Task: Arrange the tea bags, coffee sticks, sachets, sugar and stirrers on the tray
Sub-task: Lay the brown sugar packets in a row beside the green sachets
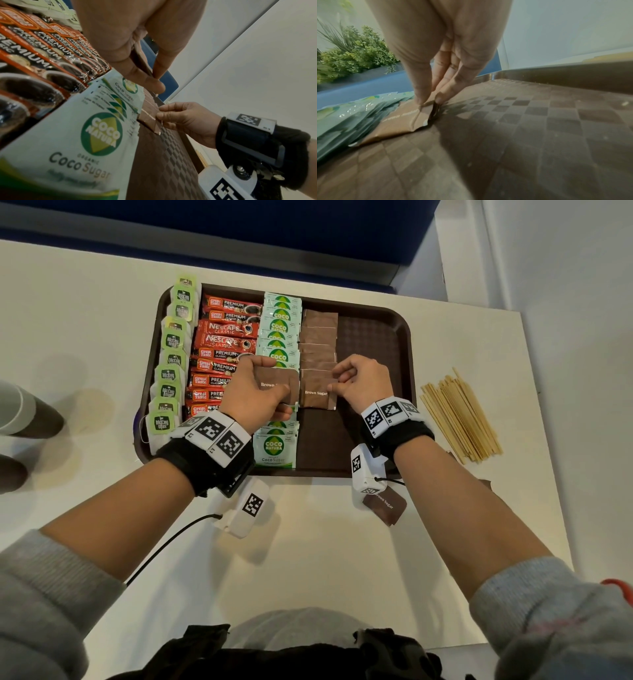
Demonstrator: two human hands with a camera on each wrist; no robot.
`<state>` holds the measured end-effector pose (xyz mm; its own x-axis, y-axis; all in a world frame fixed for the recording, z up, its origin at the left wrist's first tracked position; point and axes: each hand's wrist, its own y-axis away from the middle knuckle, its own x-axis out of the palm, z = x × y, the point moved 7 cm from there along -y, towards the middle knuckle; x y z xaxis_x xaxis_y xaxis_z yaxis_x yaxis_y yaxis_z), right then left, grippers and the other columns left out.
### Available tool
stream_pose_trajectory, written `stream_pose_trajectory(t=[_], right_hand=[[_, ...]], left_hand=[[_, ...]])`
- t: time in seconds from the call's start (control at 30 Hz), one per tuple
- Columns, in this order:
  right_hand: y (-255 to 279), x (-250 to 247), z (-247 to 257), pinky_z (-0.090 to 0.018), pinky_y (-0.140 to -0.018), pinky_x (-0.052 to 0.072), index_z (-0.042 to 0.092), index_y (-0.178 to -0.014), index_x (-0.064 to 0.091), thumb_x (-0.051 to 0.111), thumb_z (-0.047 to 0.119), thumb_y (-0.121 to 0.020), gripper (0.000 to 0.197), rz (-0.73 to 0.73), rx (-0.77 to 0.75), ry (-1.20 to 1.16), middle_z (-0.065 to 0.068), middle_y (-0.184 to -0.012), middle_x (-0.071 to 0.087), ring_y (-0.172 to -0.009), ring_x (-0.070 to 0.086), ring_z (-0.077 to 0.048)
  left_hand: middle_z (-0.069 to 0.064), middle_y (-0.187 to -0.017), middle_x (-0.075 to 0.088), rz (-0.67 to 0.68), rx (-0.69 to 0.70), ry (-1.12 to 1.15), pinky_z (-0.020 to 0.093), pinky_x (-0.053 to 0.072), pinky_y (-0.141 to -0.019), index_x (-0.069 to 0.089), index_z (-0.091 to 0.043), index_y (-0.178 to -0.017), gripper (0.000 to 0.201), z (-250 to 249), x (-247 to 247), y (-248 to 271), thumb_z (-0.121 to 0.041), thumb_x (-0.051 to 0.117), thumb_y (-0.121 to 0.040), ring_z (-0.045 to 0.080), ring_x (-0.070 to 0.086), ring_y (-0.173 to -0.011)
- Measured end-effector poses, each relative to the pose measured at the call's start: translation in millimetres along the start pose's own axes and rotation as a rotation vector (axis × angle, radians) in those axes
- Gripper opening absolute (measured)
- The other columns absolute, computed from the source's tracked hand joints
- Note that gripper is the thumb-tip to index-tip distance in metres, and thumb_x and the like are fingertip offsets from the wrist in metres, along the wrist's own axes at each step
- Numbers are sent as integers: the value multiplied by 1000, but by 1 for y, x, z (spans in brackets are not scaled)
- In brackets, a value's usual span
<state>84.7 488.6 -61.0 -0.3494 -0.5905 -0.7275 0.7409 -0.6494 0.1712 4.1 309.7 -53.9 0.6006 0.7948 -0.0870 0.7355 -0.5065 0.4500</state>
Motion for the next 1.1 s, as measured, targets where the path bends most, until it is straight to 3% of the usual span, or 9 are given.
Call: stream_pose_trajectory(t=[0.2, 0.27, 0.33, 0.43, 0.5, 0.63, 0.83, 1.0, 1.1], right_hand=[[2, -12, 17, -9, -63, 46, 19, -87, 67, 75, 39, -77, 23, -59, -52, -96, 8, -73, 61, -64, 55, -2], [5, -8, 27, -19, -68, 55, 22, -86, 69, 75, 42, -75, 24, 31, -80, -167, 7, -73, 64, -68, 61, -6], [9, 0, 36, -25, -67, 57, 21, -90, 71, 78, 38, -73, 25, 178, -100, -219, 3, -77, 66, -70, 64, -9], [17, 12, 43, -17, -57, 52, 9, -92, 68, 77, 16, -76, 20, 376, -109, -298, -2, -75, 64, -60, 62, -3], [19, 14, 44, -17, -56, 53, 11, -83, 65, 73, 6, -79, 10, 415, -97, -336, -3, -71, 62, -56, 63, -3], [12, 2, 29, -27, -66, 59, 21, -77, 62, 69, 4, -82, 19, 321, -70, -313, -3, -71, 61, -62, 64, -14], [8, -7, 1, -23, -66, 58, 12, -93, 65, 68, 14, -85, 8, 254, -7, -99, 0, -74, 59, -67, 63, -14], [17, 4, -7, -24, -68, 58, 15, -88, 63, 68, 13, -85, 6, 288, 38, -77, -4, -77, 64, -72, 67, -18], [18, 6, -8, -22, -64, 58, 15, -86, 63, 71, 10, -82, 10, 229, 32, -90, -3, -74, 63, -66, 65, -15]], left_hand=[[9, -81, 62, 64, 11, 22, 24, 57, -50, 36, -16, -112, 42, -1, 7, 3, 7, 61, -86, 10, 63, -46], [9, -83, 61, 84, 15, 34, 23, 57, -51, 35, -15, -113, 44, -1, 10, 5, 9, 61, -85, 9, 64, -47], [10, -87, 61, 104, 19, 52, 22, 57, -53, 35, -13, -114, 46, -1, 13, 7, 12, 60, -85, 8, 65, -48], [10, -93, 60, 143, 20, 82, 22, 58, -56, 33, -12, -116, 44, -2, 19, 11, 13, 56, -87, 9, 66, -51], [10, -93, 61, 149, 23, 69, 22, 58, -57, 33, -12, -116, 41, -2, 21, 12, 10, 54, -89, 9, 66, -52], [6, -98, 63, 66, 56, -111, 36, 60, -69, 39, -18, -115, 38, -4, 15, 10, -4, 62, -88, 23, 69, -73], [-5, -105, 56, 9, 133, -365, 44, 55, -84, 53, -21, -119, 36, -13, 9, 11, -19, 66, -86, 22, 62, -94], [2, -125, 54, 100, 215, -649, 31, 45, -92, 58, -23, -124, 37, -18, 24, 18, -24, 64, -87, 20, 56, -98], [6, -127, 53, 163, 211, -782, 34, 42, -97, 59, -25, -125, 38, -14, 33, 22, -27, 64, -87, 27, 54, -112]])
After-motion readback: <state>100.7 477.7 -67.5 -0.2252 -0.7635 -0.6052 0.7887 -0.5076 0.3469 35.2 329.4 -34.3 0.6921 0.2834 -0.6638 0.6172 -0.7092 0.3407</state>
